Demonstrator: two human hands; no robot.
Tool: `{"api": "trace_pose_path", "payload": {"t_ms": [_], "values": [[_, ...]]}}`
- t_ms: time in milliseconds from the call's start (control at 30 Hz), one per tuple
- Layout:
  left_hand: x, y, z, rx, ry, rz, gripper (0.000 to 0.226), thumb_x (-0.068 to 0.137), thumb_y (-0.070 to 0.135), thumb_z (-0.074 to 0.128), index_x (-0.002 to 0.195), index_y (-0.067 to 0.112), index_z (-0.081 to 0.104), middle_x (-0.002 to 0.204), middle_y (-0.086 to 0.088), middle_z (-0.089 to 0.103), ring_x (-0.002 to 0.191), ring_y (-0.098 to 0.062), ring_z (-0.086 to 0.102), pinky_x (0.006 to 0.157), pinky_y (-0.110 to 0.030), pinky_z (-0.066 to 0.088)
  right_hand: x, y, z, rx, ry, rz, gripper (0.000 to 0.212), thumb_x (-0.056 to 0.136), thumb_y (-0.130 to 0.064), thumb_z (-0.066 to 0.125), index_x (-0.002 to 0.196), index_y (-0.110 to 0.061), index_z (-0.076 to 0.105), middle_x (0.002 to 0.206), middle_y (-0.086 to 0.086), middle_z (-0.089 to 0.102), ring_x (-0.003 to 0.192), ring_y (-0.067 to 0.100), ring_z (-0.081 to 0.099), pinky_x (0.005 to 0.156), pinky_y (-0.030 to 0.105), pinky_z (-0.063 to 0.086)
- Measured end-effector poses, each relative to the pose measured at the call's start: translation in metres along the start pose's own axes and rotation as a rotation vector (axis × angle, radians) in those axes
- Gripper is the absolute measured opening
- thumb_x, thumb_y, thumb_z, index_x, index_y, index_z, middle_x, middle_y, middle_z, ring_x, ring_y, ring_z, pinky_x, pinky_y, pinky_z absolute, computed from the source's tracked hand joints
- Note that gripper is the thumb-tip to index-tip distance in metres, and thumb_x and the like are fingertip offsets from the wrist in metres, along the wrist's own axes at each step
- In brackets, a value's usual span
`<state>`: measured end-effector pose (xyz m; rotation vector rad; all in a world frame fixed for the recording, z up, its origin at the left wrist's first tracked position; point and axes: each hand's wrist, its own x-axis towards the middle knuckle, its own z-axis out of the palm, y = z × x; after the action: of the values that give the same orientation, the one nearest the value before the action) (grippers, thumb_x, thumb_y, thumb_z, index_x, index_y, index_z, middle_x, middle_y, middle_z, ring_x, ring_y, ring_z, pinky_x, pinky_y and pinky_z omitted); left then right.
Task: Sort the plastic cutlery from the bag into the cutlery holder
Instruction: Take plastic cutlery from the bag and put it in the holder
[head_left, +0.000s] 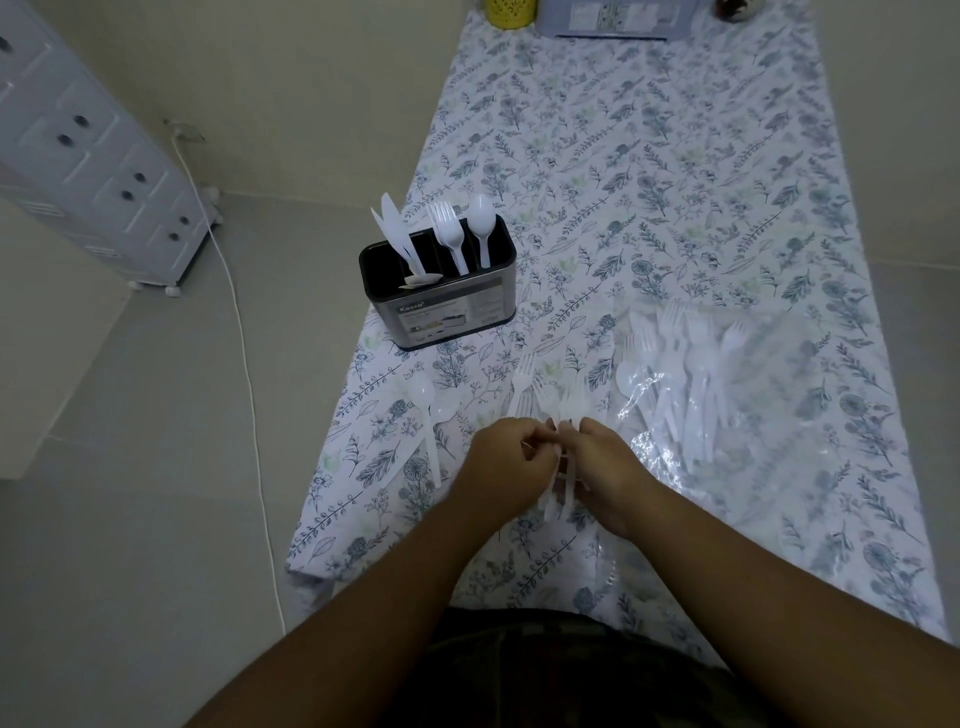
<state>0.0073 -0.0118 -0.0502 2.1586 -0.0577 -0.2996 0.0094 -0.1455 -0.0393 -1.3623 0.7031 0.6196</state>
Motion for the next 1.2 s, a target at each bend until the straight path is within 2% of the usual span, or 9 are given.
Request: {"api": "trace_pose_path", "payload": {"t_ms": [100,200,400,533,767,867,967,1100,1200], "values": [[0.001,0.001,-0.001,-0.025,0.042,-0.084,0.012,0.089,0.010,0.062,0.089,0.014,0.073,0.074,0.008,0.067,0.063,0.006,0.060,0.055,-0.008,0.046,-0.001,0.002,-0.004,-0.041,0.024,-0.015,0.023,0.108,-0.022,0.042,0.111,-0.003,0.053,0.103,0.019,0.068,0.089,0.032,0.072,0.069,0.050,0.064],[0.003,0.003,0.005,-0.062,0.087,-0.160,0.006,0.090,0.014,0.063,0.086,0.017,0.066,0.072,0.011,0.062,0.061,0.011,0.058,0.055,-0.005,0.044,-0.004,0.004,-0.003,-0.111,0.018,-0.068,0.025,0.108,-0.025,0.040,0.096,-0.007,0.053,0.099,0.018,0.064,0.086,0.030,0.066,0.068,0.042,0.061],[0.006,0.009,0.015,-0.313,0.040,-0.350,0.016,0.092,0.028,0.066,0.094,0.013,0.070,0.085,-0.004,0.074,0.077,-0.016,0.073,0.069,-0.041,0.064,-0.008,0.004,-0.005,-0.119,-0.043,-0.104,0.024,0.104,-0.019,0.039,0.098,-0.011,0.061,0.094,0.015,0.066,0.076,0.024,0.062,0.069,0.041,0.045],[0.007,0.008,0.015,-0.359,0.072,-0.378,0.021,0.091,0.034,0.068,0.090,0.014,0.074,0.079,-0.002,0.075,0.074,-0.016,0.075,0.072,-0.042,0.064,-0.005,0.007,-0.010,-0.082,-0.113,-0.116,0.028,0.105,-0.021,0.047,0.108,-0.007,0.071,0.106,0.023,0.072,0.085,0.027,0.068,0.069,0.041,0.050],[0.009,0.009,0.007,-0.300,0.170,-0.362,0.019,0.090,0.027,0.070,0.075,0.018,0.078,0.068,-0.001,0.075,0.064,-0.018,0.073,0.067,-0.041,0.063,0.003,0.013,-0.013,-0.041,-0.094,-0.135,0.021,0.103,-0.013,0.055,0.115,-0.005,0.070,0.111,0.026,0.071,0.093,0.033,0.072,0.090,0.052,0.059],[0.011,0.002,0.004,-0.378,0.217,-0.429,0.016,0.084,0.031,0.071,0.072,0.023,0.078,0.072,-0.002,0.076,0.068,-0.024,0.076,0.070,-0.047,0.063,0.002,0.011,-0.011,-0.123,-0.081,-0.180,0.019,0.102,-0.017,0.056,0.107,-0.010,0.073,0.104,0.018,0.075,0.097,0.035,0.073,0.088,0.052,0.061],[0.015,0.002,0.002,-0.375,0.179,-0.429,0.015,0.082,0.035,0.069,0.074,0.027,0.079,0.073,-0.004,0.077,0.069,-0.026,0.076,0.073,-0.049,0.062,-0.001,0.009,-0.010,-0.236,-0.070,-0.219,0.024,0.103,-0.014,0.053,0.090,-0.017,0.073,0.086,0.008,0.076,0.083,0.028,0.074,0.074,0.038,0.063],[0.016,0.010,0.004,-0.343,0.090,-0.450,0.021,0.091,0.025,0.064,0.080,0.015,0.078,0.071,-0.007,0.075,0.067,-0.026,0.075,0.070,-0.047,0.063,0.003,0.014,-0.011,-0.286,-0.085,-0.233,0.023,0.102,-0.012,0.053,0.106,0.009,0.063,0.104,0.031,0.069,0.095,0.033,0.074,0.081,0.053,0.062],[0.014,0.006,0.005,-0.342,0.047,-0.410,0.018,0.090,0.026,0.064,0.086,0.015,0.079,0.074,-0.004,0.076,0.073,-0.024,0.076,0.075,-0.047,0.063,0.003,0.013,-0.013,-0.252,-0.081,-0.214,0.026,0.104,-0.013,0.050,0.103,-0.003,0.074,0.096,0.016,0.077,0.089,0.024,0.077,0.083,0.048,0.063]]}}
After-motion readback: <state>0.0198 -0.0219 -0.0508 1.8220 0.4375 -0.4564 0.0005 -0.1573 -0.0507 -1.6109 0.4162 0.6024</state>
